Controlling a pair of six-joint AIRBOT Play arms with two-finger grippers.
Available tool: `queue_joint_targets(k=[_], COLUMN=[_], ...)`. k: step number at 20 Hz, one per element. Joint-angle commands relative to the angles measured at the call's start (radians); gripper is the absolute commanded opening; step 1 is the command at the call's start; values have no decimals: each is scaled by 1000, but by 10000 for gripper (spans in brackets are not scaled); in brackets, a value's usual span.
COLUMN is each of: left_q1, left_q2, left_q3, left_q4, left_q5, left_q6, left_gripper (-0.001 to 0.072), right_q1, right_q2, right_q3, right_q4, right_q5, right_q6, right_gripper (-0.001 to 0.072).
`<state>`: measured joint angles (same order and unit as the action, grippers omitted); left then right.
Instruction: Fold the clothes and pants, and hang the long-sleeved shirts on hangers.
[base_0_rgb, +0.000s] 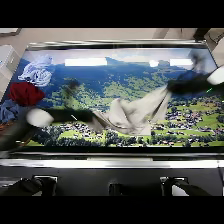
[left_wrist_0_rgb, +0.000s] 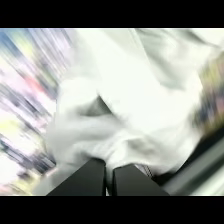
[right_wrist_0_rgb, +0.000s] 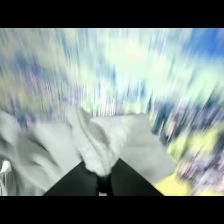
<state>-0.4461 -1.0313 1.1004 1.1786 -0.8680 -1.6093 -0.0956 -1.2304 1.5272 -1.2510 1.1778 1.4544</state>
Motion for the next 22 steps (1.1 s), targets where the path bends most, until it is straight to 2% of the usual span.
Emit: queue_joint_targets(k=[1,3,7,11,14,16,18,20,22], left_q1=[216,278,332,405,427,426,426,426,426], left_q2=[150,212,303,319,285,252,220,165,84], left_q3=[323,432,452,452,428,340,189,29,-90], left_q4=[214,214,238,270,274,274,272,270,263], left_q5=[-52,-21,23,17,-81,-177,-181,-113,15], left_q6=[-72,-83,-83,-84,-82,-82,-83,-83,-83], left_gripper=[21,21,21,21,22,22,23,23,23], right_q1=[0,0,0,0,0,0,0,0,0], right_q2=[145,242,362,365,320,278,212,117,1], right_q3=[318,352,352,345,229,80,-72,-198,-279], right_q4=[-125,-158,-267,-340,-336,-336,-332,-293,-200], right_q5=[-58,-50,76,267,409,338,171,47,-7], right_q6=[0,4,13,41,72,72,100,177,195], right_gripper=[45,45,45,45,45,46,46,46,46])
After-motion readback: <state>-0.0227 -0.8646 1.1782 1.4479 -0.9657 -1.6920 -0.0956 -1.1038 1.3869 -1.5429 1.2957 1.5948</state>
